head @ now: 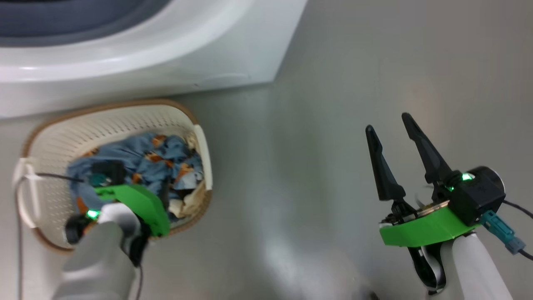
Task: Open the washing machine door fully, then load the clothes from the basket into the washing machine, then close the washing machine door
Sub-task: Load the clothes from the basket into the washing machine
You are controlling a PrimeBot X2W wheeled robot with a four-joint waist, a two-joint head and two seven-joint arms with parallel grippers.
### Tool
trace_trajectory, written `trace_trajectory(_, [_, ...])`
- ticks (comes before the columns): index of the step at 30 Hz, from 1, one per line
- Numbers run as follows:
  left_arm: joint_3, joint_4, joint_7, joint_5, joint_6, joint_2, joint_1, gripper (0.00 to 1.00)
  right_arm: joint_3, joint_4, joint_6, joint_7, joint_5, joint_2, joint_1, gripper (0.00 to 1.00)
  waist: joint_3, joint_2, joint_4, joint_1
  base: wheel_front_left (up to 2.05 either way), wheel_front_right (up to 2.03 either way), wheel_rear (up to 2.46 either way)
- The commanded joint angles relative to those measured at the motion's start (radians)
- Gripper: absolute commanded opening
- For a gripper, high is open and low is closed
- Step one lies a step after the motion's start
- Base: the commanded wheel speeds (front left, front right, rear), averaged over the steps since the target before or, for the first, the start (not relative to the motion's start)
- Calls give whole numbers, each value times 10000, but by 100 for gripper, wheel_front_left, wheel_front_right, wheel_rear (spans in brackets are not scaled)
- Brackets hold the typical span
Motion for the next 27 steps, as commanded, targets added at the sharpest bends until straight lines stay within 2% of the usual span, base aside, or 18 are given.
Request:
trace_trajectory(1, [166,14,8,-174,-30,494,-237,100,321,-334,62,-96,151,-7,-115,100,1321,0,-963,0,0,0,0])
trace_trajectory(15, [17,554,487,-1132,-32,1573,-1893,100,792,-1088,62,-128,785,-6,-670,100,3244,0,-1820,0,0,0,0])
trace_trajectory(21, [-115,750,810,-1378,-32,1912,-2324,100,875,-1156,62,-128,1003,-6,-700,100,3639,0,-2121,0,0,0,0])
trace_trajectory(27, [-160,1035,1078,-1517,-32,1984,-2500,100,917,-1149,62,-129,1055,-6,-693,100,3704,0,-2213,0,0,0,0])
